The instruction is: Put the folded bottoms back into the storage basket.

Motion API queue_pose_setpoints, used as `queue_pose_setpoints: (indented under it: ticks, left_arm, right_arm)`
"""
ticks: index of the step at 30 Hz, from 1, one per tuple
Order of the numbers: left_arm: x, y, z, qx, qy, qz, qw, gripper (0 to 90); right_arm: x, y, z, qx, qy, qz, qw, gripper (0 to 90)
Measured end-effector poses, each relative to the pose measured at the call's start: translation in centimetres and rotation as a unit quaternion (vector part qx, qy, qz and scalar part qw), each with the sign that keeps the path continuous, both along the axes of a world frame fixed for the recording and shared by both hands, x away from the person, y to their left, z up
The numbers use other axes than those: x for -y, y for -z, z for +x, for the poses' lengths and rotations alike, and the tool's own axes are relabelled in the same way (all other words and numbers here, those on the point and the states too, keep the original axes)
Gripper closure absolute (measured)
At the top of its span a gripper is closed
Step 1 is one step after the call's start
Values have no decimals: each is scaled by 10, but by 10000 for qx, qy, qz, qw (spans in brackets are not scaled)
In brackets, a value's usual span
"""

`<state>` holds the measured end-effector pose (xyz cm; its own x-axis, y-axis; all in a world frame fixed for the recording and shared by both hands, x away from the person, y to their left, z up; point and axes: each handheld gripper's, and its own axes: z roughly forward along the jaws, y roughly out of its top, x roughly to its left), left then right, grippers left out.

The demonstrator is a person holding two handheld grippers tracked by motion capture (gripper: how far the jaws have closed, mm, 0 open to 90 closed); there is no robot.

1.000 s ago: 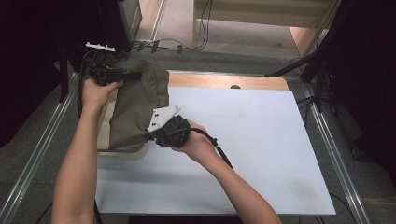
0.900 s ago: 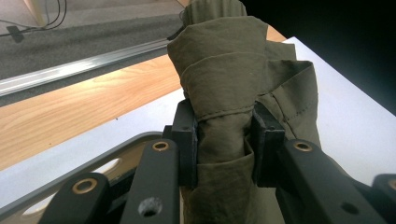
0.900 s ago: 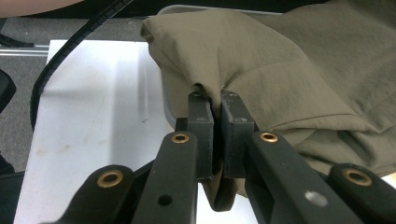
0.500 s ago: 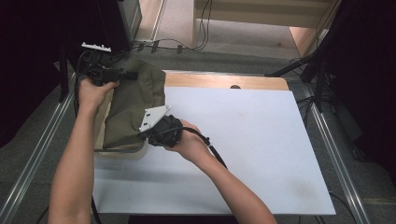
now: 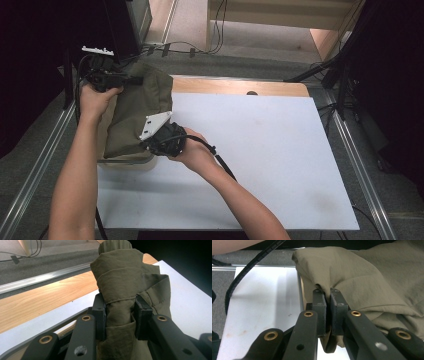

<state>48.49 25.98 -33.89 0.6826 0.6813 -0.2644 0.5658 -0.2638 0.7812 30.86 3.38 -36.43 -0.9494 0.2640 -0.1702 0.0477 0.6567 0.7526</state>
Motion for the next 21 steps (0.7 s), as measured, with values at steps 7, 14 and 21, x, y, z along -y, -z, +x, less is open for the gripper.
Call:
queue_pose_setpoints:
  ticks: [7, 14, 21]
  left_arm:
    - [-6, -1, 0, 36, -45, 37, 10000, 698]
    - [-14, -2, 0, 64, -74, 8, 10000, 698]
    - [-21, -2, -1, 94, -96, 56, 9999, 697]
  right_arm:
    - [-7, 1, 3, -41, 9, 16, 10000, 826]
    - [-14, 2, 5, -43, 29, 8, 10000, 826]
    - [-21, 2, 6, -41, 15, -5, 10000, 825]
